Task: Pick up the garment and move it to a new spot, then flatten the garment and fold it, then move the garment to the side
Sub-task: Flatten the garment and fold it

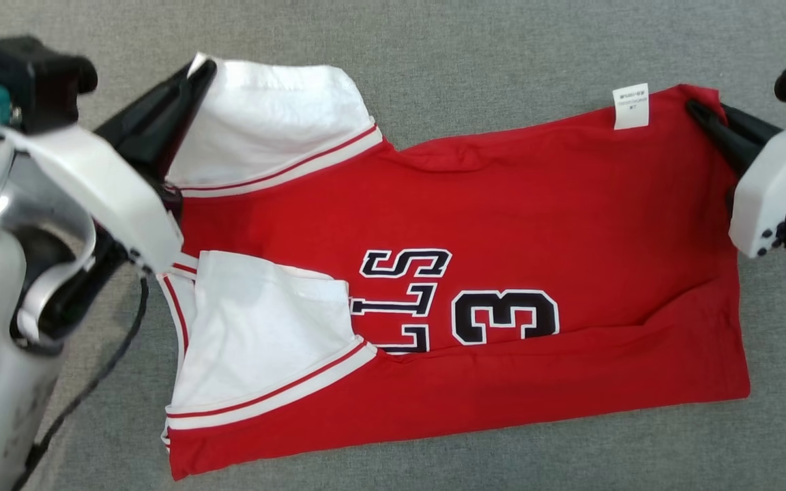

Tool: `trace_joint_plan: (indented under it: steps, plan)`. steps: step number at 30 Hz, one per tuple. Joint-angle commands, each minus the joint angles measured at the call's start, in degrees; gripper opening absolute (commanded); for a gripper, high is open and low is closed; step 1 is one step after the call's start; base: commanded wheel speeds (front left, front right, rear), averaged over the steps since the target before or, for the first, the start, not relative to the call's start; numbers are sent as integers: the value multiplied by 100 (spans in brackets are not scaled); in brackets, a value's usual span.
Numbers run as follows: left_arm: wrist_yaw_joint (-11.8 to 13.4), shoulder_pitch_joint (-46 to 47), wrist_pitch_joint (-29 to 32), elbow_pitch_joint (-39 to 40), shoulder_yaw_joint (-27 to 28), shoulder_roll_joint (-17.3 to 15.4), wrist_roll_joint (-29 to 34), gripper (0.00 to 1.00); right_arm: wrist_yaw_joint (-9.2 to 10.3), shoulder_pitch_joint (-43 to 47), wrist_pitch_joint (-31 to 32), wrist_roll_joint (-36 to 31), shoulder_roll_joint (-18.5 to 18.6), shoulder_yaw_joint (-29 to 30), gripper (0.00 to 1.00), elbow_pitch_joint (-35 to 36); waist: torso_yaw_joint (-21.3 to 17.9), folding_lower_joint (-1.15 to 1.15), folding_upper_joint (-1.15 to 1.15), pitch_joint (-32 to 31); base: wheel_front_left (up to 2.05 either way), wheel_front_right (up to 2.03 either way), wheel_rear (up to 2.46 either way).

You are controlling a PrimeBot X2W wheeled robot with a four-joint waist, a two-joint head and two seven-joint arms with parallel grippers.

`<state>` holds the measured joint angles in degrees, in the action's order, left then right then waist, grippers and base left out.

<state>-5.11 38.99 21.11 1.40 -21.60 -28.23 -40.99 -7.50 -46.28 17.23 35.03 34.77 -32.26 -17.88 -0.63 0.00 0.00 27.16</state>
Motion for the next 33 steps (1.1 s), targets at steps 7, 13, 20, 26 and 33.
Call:
trace_joint_plan:
  steps: [7, 13, 20, 26, 33]
  plan:
    - [445, -1410, -427, 1312, 247, -194, -24, 0, 1, 1055, -556, -113, 46, 599, 0, 693, -61, 0, 0, -241, 0, 0, 0]
    - [861, -2730, -819, 2226, 345, -186, 16, 0, 1, 2146, -681, -312, -83, 1216, 0, 1313, -43, 0, 0, -394, 0, 0, 0]
    - [1119, -3933, -1176, 2589, 331, -73, -105, 0, 1, 3262, -621, -559, -373, 1808, 0, 1867, -6, 0, 0, -542, 0, 0, 0]
    - [1131, -4319, -1490, 2372, 309, 134, -251, 0, 1, 3715, -652, -677, -595, 2080, 0, 2010, -1, 0, 0, -648, 0, 0, 0]
    - [1001, -4544, -1781, 1788, 377, 307, -519, 0, 1, 3965, -718, -763, -770, 2177, 0, 2000, -12, 0, 0, -761, 0, 0, 0]
